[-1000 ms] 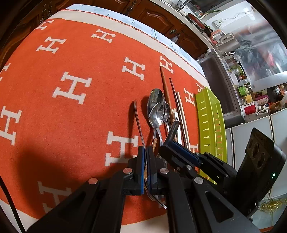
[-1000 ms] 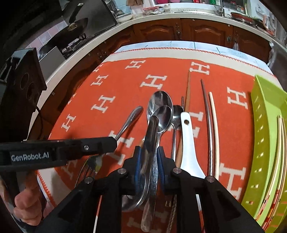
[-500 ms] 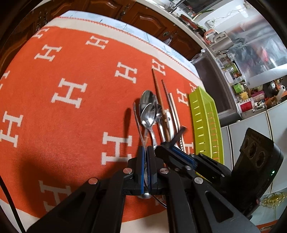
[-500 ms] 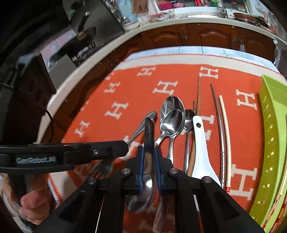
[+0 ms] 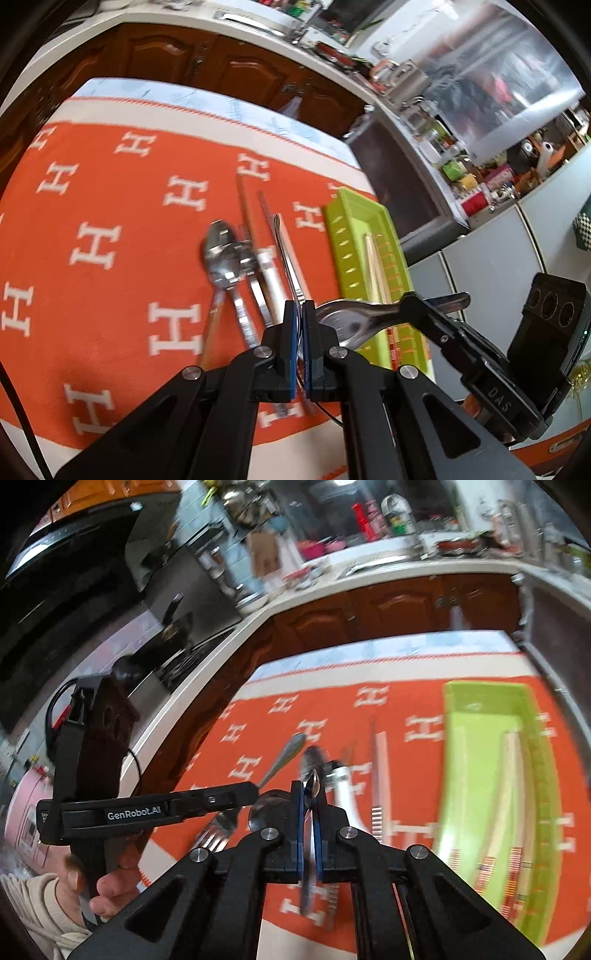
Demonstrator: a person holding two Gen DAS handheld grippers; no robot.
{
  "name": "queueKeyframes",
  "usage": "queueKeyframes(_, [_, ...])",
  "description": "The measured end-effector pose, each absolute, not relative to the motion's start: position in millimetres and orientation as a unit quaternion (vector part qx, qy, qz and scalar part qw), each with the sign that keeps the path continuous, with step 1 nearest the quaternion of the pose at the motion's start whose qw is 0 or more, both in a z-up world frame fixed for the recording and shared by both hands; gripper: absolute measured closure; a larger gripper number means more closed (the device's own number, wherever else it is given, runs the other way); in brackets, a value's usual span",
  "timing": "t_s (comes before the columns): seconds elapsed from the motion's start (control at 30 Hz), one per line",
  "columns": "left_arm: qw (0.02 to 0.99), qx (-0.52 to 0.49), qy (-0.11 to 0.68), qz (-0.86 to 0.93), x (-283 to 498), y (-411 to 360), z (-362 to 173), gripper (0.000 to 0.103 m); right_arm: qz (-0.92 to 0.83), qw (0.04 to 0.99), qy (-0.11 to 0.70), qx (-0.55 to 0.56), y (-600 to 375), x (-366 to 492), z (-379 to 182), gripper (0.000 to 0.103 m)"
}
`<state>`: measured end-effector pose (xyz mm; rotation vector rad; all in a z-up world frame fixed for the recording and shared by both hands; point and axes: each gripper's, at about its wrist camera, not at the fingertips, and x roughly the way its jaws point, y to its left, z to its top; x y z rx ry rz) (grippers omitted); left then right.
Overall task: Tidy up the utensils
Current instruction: 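Carry the fork and spoons over the green tray and open both tools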
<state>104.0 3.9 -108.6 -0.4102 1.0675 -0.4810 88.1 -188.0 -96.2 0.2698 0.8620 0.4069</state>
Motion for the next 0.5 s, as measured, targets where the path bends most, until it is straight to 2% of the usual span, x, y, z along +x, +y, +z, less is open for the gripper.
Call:
queueKeyframes(0.3, [0.807, -0.138, 0.503, -0.277, 121, -91, -88, 0.103, -0.037, 0.924, 0.368, 0.103, -272, 60, -67, 0.099])
queueKeyframes(0.5, [0.801, -0.103, 0.518, -0.284, 137, -152, -96, 0.103, -0.139, 0.917, 0.367, 0.066, -301, 66, -87, 0.099])
